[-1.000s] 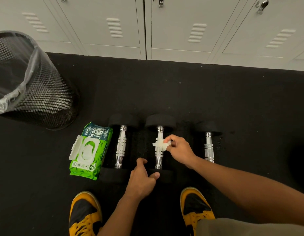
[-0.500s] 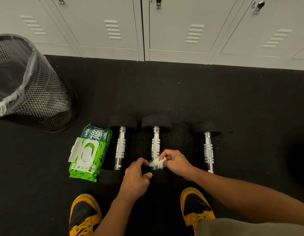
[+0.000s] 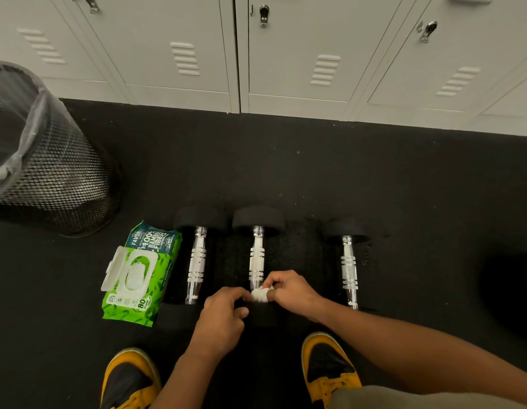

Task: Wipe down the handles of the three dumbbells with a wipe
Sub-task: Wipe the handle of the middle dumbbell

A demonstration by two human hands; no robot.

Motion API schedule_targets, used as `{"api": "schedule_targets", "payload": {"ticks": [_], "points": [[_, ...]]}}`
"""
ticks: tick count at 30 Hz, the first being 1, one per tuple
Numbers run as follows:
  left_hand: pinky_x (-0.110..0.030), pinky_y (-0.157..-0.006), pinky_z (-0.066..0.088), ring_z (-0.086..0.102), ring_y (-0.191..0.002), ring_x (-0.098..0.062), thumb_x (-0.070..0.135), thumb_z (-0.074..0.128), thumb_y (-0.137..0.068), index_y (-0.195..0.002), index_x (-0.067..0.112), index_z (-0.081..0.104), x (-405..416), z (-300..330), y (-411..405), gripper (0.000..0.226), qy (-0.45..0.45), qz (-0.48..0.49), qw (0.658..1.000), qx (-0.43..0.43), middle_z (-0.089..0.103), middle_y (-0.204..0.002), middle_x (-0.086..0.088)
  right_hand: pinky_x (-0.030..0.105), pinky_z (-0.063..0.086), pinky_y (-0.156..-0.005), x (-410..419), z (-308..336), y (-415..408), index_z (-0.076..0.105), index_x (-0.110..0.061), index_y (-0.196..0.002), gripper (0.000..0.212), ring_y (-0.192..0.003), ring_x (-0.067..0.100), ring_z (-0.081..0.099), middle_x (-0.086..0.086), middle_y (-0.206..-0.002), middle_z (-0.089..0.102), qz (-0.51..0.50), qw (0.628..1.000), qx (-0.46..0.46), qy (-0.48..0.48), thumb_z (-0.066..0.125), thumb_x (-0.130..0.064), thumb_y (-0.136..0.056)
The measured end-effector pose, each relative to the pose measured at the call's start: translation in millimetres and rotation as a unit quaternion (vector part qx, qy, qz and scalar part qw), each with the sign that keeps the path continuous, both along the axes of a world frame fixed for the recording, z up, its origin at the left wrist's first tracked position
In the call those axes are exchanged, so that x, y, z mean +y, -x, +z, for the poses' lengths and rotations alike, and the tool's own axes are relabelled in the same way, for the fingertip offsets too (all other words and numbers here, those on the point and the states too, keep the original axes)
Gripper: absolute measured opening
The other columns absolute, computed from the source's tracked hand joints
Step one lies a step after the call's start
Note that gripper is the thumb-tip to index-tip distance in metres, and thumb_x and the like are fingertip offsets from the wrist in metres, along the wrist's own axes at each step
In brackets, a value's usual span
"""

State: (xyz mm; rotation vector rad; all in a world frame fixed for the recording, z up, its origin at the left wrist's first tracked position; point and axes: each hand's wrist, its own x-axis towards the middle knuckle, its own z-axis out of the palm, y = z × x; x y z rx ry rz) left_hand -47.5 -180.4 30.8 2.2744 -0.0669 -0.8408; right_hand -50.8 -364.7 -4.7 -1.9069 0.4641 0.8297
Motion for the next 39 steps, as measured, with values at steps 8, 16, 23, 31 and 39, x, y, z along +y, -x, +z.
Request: {"api": "schedule_targets", "payload": {"ticks": [8,16,23,31,39], "points": [[-0.031,-0.087,0.051,0.056,-0.092,-0.002,0.028,0.074,-0.081,-0.099,0.034,0.066,-6.7,4.5,4.5,0.020,0.006,0.001,1.000,0.005,0.055,-0.107,0.014,0.025,0.050,-0.076,0.5,-5.1,-0.9,0.068,-0.030,-0.077,0.015,-0.085,0.007,0.064,-0.007,-0.088,0.070,-0.037,0.999,0.001,0.000,0.070,-0.015,-0.079],[-0.032,-0.086,0.047,0.050,-0.094,-0.003,0.028,0.076,-0.082,-0.094,0.032,0.057,-15.5,7.7,8.0,0.023,-0.025,-0.008,1.000,-0.001,0.043,-0.116,0.014,0.029,0.054,-0.073,2.6,-12.0,-2.3,0.070,-0.025,-0.081,0.013,-0.078,0.010,0.065,-0.001,-0.085,0.071,-0.098,0.995,0.012,-0.014,0.068,-0.012,-0.081],[-0.028,-0.082,0.041,0.050,-0.093,-0.004,0.028,0.074,-0.084,-0.099,0.031,0.056,-17.3,9.7,8.3,0.023,-0.031,-0.014,0.999,-0.003,0.042,-0.121,0.014,0.032,0.056,-0.084,0.3,-13.1,-9.5,0.070,-0.019,-0.086,0.015,-0.095,0.017,0.067,0.003,-0.100,0.071,-0.158,0.986,0.020,-0.043,0.066,-0.005,-0.082],[-0.032,-0.087,0.048,0.050,-0.096,-0.006,0.028,0.073,-0.084,-0.100,0.031,0.057,-17.7,9.0,9.1,0.022,-0.031,-0.010,0.999,0.005,0.041,-0.124,0.014,0.025,0.052,-0.073,-0.9,-11.2,-19.1,0.069,-0.018,-0.086,0.014,-0.092,0.017,0.067,0.003,-0.100,0.072,-0.197,0.980,0.015,-0.041,0.065,-0.004,-0.084],[-0.037,-0.091,0.048,0.053,-0.106,-0.013,0.029,0.071,-0.086,-0.102,0.029,0.055,-20.9,9.2,11.5,0.022,-0.040,-0.022,0.999,0.002,0.040,-0.140,0.006,0.022,0.044,-0.058,0.8,-10.9,-37.5,0.065,-0.021,-0.088,0.016,-0.074,0.009,0.059,0.004,-0.093,0.070,-0.274,0.961,0.007,-0.033,0.061,-0.005,-0.085]]}}
